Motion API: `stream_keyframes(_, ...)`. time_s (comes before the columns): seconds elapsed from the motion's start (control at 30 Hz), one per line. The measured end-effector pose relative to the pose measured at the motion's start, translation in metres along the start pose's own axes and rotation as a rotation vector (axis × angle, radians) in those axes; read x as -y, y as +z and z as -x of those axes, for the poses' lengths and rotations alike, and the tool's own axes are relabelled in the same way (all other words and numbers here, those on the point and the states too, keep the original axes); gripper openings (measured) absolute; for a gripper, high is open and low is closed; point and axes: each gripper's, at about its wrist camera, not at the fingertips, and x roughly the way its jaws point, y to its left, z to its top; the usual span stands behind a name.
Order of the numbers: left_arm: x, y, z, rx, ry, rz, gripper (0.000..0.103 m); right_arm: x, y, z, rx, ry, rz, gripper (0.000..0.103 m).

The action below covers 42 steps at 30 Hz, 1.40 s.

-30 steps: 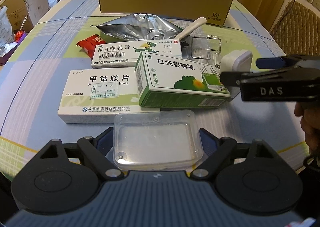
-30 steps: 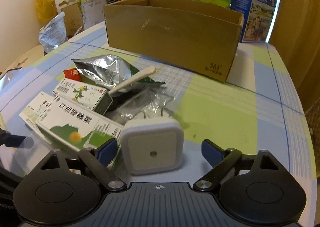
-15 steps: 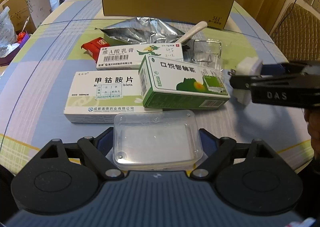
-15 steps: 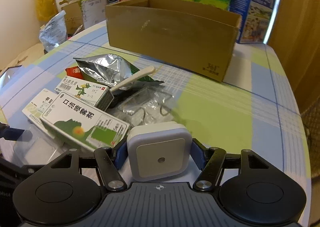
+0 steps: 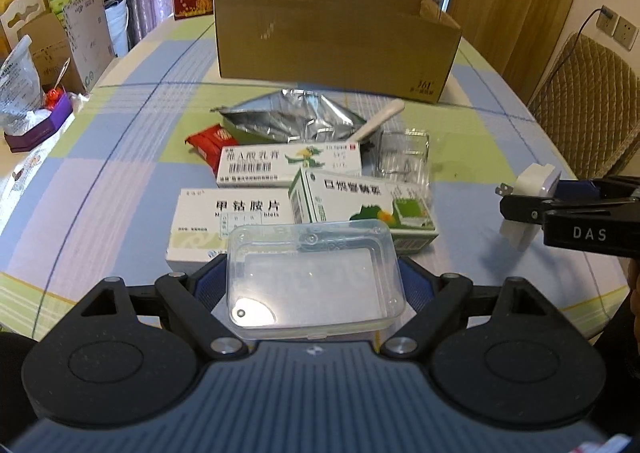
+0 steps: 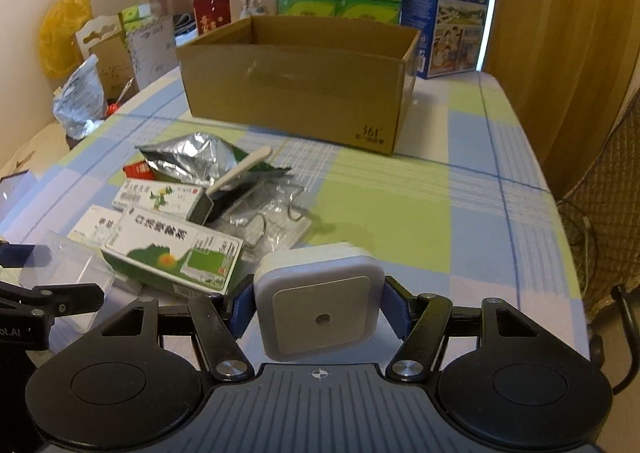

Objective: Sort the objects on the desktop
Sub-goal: 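Carry both items into the cardboard box and open both grippers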

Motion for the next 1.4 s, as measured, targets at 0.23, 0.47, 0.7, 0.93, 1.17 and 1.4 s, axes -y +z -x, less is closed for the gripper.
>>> stream_keyframes(0.23,-0.005,0.023,0.013,0.032,-0.016,-0.028,0.085,0.003,0.023,0.016,0.037,0.019,-0.026,0.062)
stream_keyframes(0.47,-0.01,0.087,0.008,0.127,-0.013,-0.123,0.085,0.01,0.081,0.013,0.1,0.042,-0.019,0.062)
stream_keyframes(0.7,-0.01,0.188,-0.026,0.245,0.009,-0.261,0.085,0.03,0.174,-0.02,0.167,0.034,-0.042,0.062)
stream_keyframes(0.93,-0.022,0.264,-0.096,0.248,-0.034,-0.221,0.085,0.057,0.242,-0.088,0.137,0.014,-0.139,0.062)
stream_keyframes(1.17,-0.026,0.292,-0.15,0.183,-0.078,-0.161,0.085,0.066,0.258,-0.141,0.076,-0.011,-0.143,0.062)
stream_keyframes(1.4,-0.024,0.298,-0.187,0.131,-0.094,-0.139,0.086,0.068,0.252,-0.175,0.017,-0.017,-0.155,0.062)
